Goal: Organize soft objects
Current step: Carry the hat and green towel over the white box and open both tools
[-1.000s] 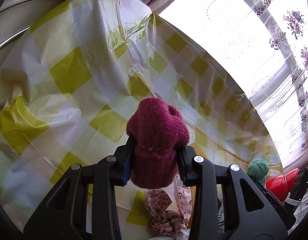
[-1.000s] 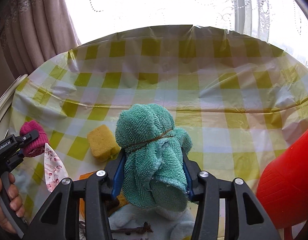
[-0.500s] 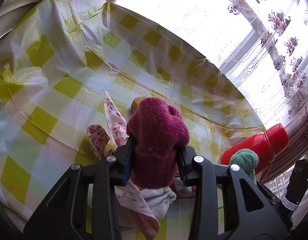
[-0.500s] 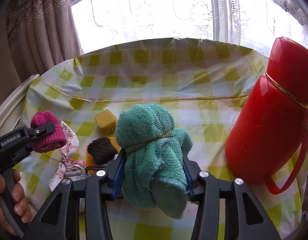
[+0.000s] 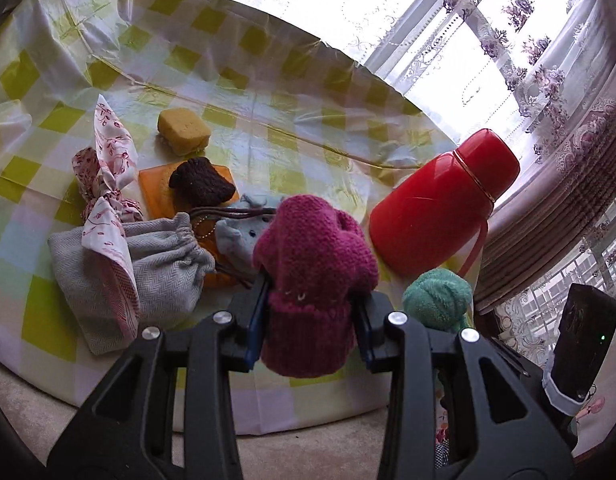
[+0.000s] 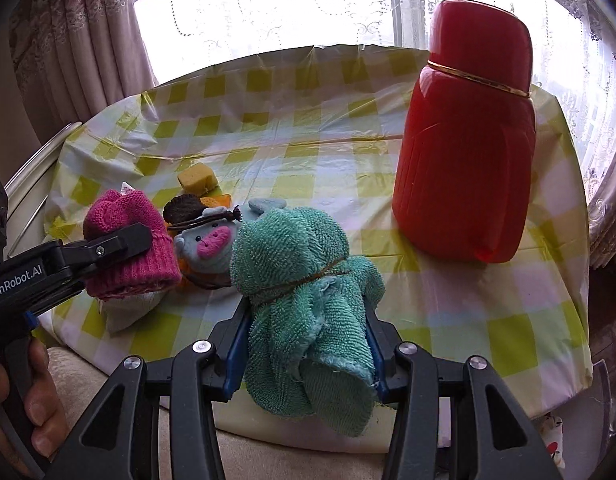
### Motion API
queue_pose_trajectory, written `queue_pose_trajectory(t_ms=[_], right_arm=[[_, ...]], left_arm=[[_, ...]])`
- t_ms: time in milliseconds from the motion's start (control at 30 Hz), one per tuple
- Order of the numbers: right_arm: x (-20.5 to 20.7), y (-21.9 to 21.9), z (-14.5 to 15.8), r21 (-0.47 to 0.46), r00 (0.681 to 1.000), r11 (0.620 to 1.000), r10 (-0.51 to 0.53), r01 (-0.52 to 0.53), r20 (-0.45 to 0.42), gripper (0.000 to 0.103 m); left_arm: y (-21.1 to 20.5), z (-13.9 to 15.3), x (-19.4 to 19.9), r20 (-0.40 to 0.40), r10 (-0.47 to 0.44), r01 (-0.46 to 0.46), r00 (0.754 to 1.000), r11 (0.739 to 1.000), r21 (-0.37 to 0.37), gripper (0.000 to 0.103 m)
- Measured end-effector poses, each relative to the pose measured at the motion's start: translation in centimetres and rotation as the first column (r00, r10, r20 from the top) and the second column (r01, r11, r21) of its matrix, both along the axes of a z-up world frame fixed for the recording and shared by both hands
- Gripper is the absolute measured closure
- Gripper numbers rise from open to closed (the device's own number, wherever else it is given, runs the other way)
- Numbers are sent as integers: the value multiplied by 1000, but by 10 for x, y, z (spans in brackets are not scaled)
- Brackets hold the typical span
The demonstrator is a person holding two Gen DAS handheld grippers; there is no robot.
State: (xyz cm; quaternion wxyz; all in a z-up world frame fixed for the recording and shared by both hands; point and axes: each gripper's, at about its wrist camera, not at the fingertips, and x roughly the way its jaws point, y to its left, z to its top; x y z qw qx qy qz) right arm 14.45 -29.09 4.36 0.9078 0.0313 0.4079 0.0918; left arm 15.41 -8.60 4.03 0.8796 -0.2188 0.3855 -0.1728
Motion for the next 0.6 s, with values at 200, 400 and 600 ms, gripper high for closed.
queue_pose_trajectory(t_ms=[200, 400, 600], right_arm=[[-33, -39, 6, -5, 998, 998, -62, 62, -3, 54], [-65, -91, 11, -35, 989, 989, -147, 147, 0, 54], [-87, -151, 11, -59, 961, 960, -276, 275, -9, 54]], left_arm=[[-25, 10, -20, 6, -61, 61, 998, 998, -8, 62], [-65, 16, -43, 6, -160, 160, 987, 987, 0, 62], [-119, 21, -64, 2, -297, 296, 955, 955, 19, 62]])
